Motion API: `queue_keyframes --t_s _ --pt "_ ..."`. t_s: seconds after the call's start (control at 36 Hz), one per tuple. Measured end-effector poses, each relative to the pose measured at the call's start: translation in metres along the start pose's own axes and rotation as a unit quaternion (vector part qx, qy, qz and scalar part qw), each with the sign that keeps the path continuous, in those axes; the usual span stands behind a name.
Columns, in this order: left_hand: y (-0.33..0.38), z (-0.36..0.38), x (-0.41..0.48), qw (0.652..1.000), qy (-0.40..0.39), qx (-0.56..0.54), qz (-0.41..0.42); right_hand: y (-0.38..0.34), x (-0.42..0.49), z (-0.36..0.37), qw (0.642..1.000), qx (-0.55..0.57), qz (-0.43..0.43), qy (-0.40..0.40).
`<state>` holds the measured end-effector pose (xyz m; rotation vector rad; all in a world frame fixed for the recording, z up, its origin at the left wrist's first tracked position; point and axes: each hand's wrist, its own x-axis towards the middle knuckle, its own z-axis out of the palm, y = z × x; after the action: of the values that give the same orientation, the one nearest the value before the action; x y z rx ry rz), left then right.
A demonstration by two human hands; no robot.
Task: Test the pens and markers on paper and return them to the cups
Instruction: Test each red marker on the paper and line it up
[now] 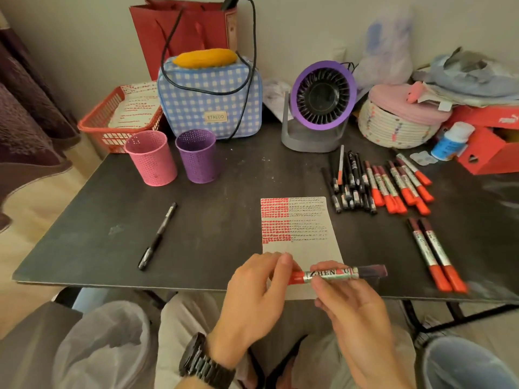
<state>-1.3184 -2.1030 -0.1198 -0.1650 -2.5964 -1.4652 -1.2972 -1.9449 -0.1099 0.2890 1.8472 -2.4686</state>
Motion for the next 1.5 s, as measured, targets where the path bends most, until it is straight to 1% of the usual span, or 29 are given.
queue_keyframes --t_s 0.08,0.14,0.22,0.33,0.39,0.5,0.56,0.64,0.69,0.78,0.86,0.89,0.94,0.97,1.0,1.03,1.08,1.14,1.17,1.22,1.28,1.36,1.5 --pt "0.004 0.006 -0.002 0.999 0.026 0.04 -0.005 0.003 -0.004 0.002 1.0 0.006 0.022 -0.015" --pt "0.004 0.009 -0.002 0.995 0.056 0.085 0.003 0.003 -0.005 0.003 0.999 0.031 0.035 -0.008" --pt "0.003 0.013 -0.002 0.984 0.103 0.136 0.046 0.0 -0.005 0.008 0.992 0.115 0.043 0.008" --pt "0.005 0.018 -0.003 0.97 0.141 0.173 0.098 -0.008 -0.005 0.019 0.975 0.215 0.053 0.023" --pt "0.005 0.019 -0.004 0.963 0.154 0.192 0.114 -0.012 -0.004 0.022 0.959 0.271 0.072 0.039" --pt "0.006 0.02 -0.007 0.951 0.159 0.231 0.126 -0.017 0.002 0.029 0.906 0.393 0.118 0.103" --pt "0.007 0.021 -0.009 0.949 0.152 0.247 0.123 -0.018 0.007 0.031 0.887 0.425 0.125 0.126" --pt "0.012 0.021 -0.01 0.951 0.147 0.251 0.108 -0.019 0.013 0.033 0.875 0.438 0.142 0.146" --pt "0.016 0.019 -0.011 0.949 0.145 0.258 0.104 -0.02 0.016 0.036 0.879 0.429 0.143 0.154" --pt "0.02 0.015 -0.012 0.953 0.144 0.249 0.091 -0.023 0.02 0.04 0.896 0.399 0.121 0.153" --pt "0.026 0.013 -0.013 0.963 0.133 0.23 0.045 -0.025 0.021 0.045 0.915 0.375 0.101 0.11" --pt "0.027 0.011 -0.014 0.967 0.118 0.224 0.026 -0.025 0.02 0.047 0.919 0.372 0.096 0.091" --pt "0.025 0.002 -0.014 0.977 0.026 0.208 -0.029 -0.027 0.021 0.043 0.923 0.371 0.079 0.068" --pt "0.019 -0.005 -0.015 0.976 -0.019 0.213 -0.052 -0.032 0.023 0.035 0.924 0.371 0.06 0.067" --pt "0.011 -0.014 -0.017 0.975 -0.044 0.202 -0.079 -0.039 0.028 0.022 0.926 0.37 0.033 0.073" --pt "0.003 -0.025 -0.019 0.975 -0.046 0.184 -0.115 -0.048 0.035 0.006 0.926 0.369 0.004 0.079" --pt "-0.009 -0.046 -0.021 0.977 0.02 0.129 -0.169 -0.066 0.049 -0.023 0.923 0.376 -0.032 0.074" --pt "-0.017 -0.056 -0.016 0.975 0.075 0.052 -0.2 -0.072 0.06 -0.036 0.925 0.377 -0.029 0.049" --pt "-0.019 -0.054 -0.013 0.976 0.089 0.011 -0.199 -0.071 0.064 -0.036 0.927 0.374 -0.019 0.031" --pt "-0.019 -0.05 -0.003 0.978 0.109 -0.053 -0.167 -0.063 0.069 -0.03 0.925 0.38 0.001 -0.005" --pt "-0.021 -0.046 0.008 0.984 0.099 -0.077 -0.126 -0.056 0.072 -0.027 0.925 0.379 0.019 -0.012" --pt "-0.027 -0.045 0.024 0.995 0.05 -0.032 -0.081 -0.049 0.072 -0.026 0.937 0.348 0.036 0.005" --pt "-0.043 -0.037 0.051 0.996 -0.014 0.083 -0.038 -0.043 0.068 -0.028 0.959 0.267 0.087 0.043"
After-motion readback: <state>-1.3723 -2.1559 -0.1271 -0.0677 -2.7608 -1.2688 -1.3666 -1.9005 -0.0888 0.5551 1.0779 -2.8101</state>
